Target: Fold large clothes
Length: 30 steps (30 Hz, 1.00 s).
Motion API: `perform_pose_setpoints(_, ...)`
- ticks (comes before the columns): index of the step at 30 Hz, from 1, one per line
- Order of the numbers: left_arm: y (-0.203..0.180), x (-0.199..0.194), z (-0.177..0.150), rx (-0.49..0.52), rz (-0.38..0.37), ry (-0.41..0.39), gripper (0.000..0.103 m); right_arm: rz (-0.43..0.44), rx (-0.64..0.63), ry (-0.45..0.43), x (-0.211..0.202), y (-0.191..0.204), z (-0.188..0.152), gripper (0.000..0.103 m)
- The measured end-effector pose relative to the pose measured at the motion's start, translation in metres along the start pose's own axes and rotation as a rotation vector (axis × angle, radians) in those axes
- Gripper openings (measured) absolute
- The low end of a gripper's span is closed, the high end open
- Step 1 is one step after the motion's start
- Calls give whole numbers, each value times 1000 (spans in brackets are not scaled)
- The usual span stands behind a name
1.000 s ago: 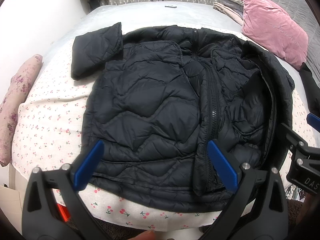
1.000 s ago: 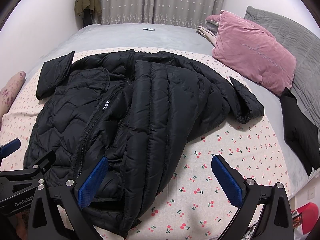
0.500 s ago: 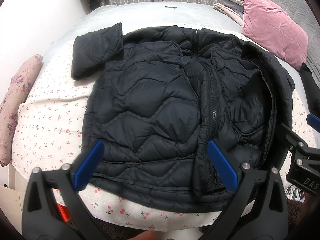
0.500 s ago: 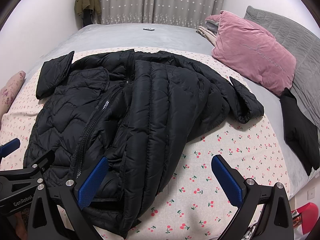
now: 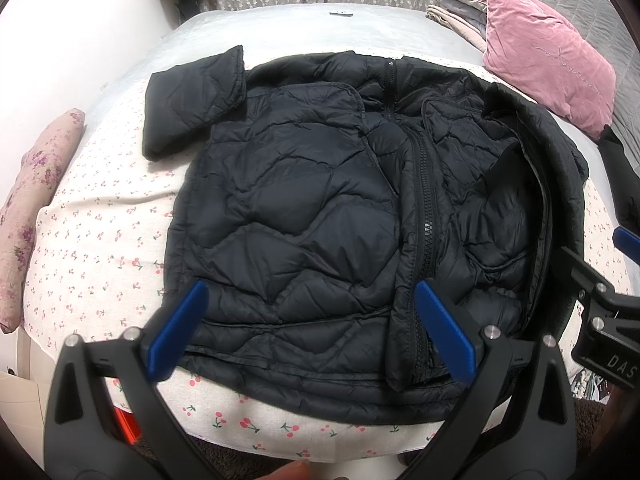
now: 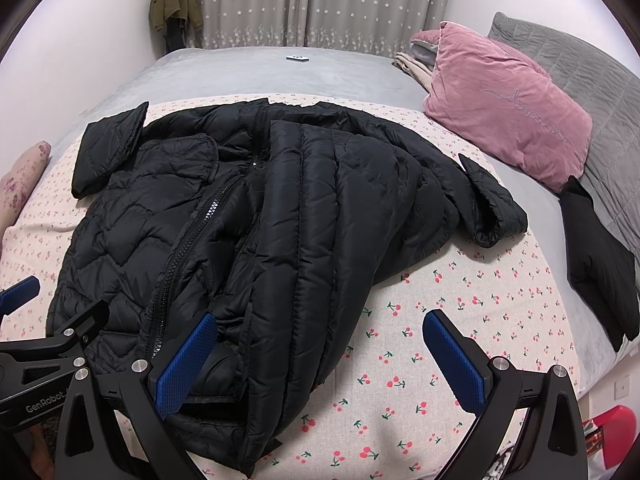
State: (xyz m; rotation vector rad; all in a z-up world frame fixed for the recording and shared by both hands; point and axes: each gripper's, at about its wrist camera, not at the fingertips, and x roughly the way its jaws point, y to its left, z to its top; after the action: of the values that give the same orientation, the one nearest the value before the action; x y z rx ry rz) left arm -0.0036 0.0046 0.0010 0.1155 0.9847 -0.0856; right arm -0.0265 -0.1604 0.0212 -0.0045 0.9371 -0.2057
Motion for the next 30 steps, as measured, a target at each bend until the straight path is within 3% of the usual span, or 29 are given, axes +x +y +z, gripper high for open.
perform_pose_setpoints(12, 0, 0, 0, 0, -3, 2, 102, 1, -1, 1, 0, 0, 0, 103)
perform_pose_setpoints(24, 7, 4, 9, 7, -68, 3, 103, -16, -23, -26, -7, 3, 8, 103)
perform_pose_setpoints(30, 23, -4, 14, 6, -126, -78, 103, -30, -87, -69, -13, 6, 18, 103)
